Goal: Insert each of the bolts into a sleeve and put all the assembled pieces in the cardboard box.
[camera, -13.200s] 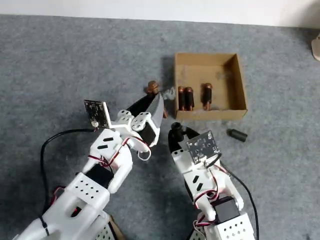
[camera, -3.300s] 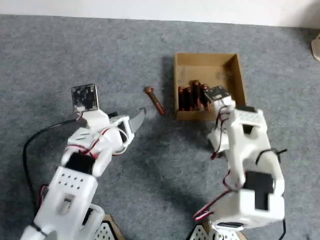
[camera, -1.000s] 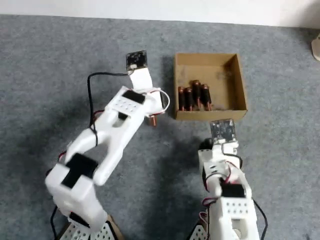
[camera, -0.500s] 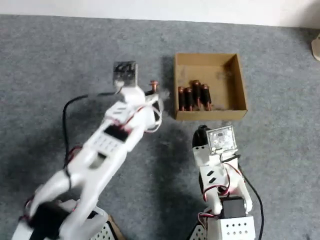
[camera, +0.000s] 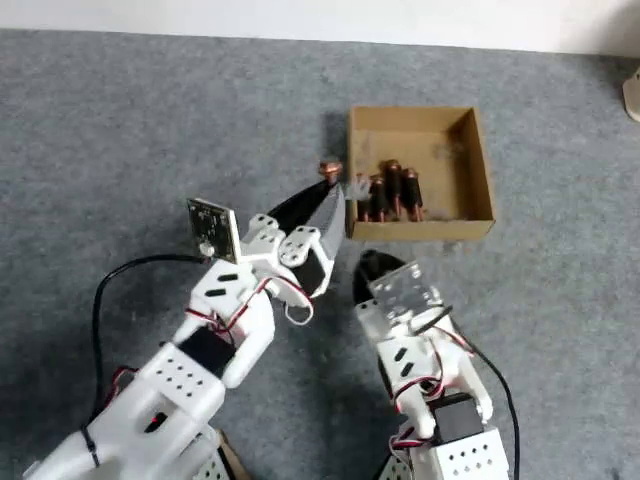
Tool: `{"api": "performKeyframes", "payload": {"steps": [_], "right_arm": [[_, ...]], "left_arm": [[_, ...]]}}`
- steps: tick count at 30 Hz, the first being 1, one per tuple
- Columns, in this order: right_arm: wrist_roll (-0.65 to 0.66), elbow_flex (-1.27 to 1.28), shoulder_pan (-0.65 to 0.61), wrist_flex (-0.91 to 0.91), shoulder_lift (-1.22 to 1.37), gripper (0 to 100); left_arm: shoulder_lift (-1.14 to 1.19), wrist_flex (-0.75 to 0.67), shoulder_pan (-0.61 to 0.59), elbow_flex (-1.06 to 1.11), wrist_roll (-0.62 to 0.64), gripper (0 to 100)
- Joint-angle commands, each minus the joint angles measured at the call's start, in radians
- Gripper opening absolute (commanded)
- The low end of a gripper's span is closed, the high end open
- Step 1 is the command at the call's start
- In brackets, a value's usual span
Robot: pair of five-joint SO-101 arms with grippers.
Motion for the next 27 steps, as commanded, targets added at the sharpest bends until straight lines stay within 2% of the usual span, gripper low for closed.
{"api": "performKeyframes", "payload": {"steps": [1, 12, 17, 27], "right_arm": [[0.029, 0.094, -0.019, -0.128, -0.021, 0.5], [0.048, 0.094, -0.035, -0.166, -0.021, 0.5], [0.048, 0.094, -0.082, -0.166, -0.021, 0.5], [0.048, 0.094, -0.085, -0.170, -0.021, 0.5]], "left_arm": [[-0.082, 0.020, 0.013, -0.002, 0.000, 0], [-0.127, -0.043, 0.013, 0.045, 0.002, 0], [-0.127, -0.146, 0.013, 0.097, 0.089, 0], [-0.122, -0.147, 0.013, 0.107, 0.147, 0]]}}
